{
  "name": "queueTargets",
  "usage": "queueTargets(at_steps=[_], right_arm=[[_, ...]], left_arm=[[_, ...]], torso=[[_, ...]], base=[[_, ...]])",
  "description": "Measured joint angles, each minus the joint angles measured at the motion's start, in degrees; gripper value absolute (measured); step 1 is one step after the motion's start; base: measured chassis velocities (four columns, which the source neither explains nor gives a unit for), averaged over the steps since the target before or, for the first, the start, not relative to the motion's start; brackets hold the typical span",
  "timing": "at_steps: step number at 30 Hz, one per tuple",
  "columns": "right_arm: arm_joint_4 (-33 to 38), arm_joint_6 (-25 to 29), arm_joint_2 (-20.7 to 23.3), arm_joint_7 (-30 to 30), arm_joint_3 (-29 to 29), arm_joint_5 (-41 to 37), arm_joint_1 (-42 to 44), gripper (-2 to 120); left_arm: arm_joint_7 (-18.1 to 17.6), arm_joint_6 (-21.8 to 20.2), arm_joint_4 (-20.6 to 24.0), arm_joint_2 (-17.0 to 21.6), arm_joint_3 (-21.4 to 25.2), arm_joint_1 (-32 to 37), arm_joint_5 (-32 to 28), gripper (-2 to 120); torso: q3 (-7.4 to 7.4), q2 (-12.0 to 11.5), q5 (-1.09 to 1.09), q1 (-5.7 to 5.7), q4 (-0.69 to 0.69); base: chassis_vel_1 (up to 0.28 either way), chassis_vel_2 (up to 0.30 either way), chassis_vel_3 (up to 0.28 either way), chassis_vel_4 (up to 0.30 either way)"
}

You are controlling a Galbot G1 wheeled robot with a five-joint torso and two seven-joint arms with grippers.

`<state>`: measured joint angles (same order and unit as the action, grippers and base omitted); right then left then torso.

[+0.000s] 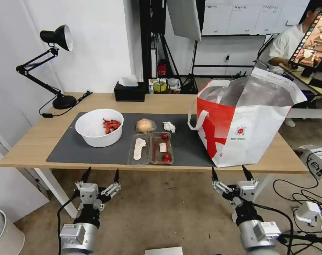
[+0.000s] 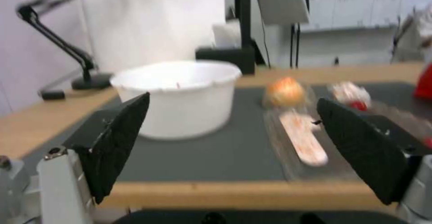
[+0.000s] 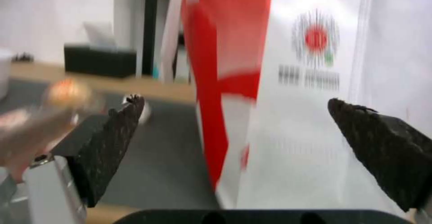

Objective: Pick up the trash from the table and place it into the takeout bag.

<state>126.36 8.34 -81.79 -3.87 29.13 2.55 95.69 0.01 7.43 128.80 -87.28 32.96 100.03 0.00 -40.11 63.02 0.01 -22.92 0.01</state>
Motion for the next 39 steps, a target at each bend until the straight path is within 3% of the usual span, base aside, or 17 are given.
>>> queueTargets(at_steps=[1, 3, 8, 11, 18, 39], right_arm=[[-0.61, 0.52, 0.65, -0.23, -0.14, 0.17, -1.67, 100], [-1.93, 2.63, 1.50, -0.70, -0.75, 0.69, -3.16, 100], [-4.23, 6.02, 3.04, -1.58, -1.71, 1.62, -6.12, 100], [-7.72, 11.56, 5.27, -2.99, -3.44, 3.15, -9.42, 100], [-8.17, 12.14, 5.49, -3.21, -3.98, 3.20, -9.29, 100], [-7.77, 11.84, 5.09, -2.83, -4.17, 1.86, -8.85, 100]], left_arm=[[0.02, 2.33, -0.84, -0.43, 0.43, -0.90, 0.01, 100], [0.06, 6.83, -2.62, -1.23, 1.28, -2.76, 0.04, 100], [0.24, 9.79, -3.83, -1.74, 1.93, -3.99, -0.01, 100], [1.07, 15.68, -6.23, -2.73, 3.28, -6.14, -0.32, 100], [3.27, 24.10, -9.80, -4.13, 5.45, -8.81, -0.80, 100], [5.18, 24.66, -9.95, -4.17, 6.06, -8.34, -1.30, 100]], torso=[[0.00, -0.01, 0.01, 0.00, 0.04], [0.00, -0.01, -0.02, 0.00, -0.03], [0.00, -0.01, -0.01, 0.00, -0.02], [-0.01, -0.02, 0.00, -0.01, 0.01], [0.00, -0.01, -0.01, 0.00, -0.02], [0.00, 0.00, -0.01, 0.00, -0.02]], base=[[0.000, 0.000, 0.000, 0.000], [0.000, 0.000, 0.000, 0.000], [0.000, 0.000, 0.000, 0.000], [0.000, 0.000, 0.000, 0.000], [0.000, 0.000, 0.000, 0.000], [0.000, 0.000, 0.000, 0.000]])
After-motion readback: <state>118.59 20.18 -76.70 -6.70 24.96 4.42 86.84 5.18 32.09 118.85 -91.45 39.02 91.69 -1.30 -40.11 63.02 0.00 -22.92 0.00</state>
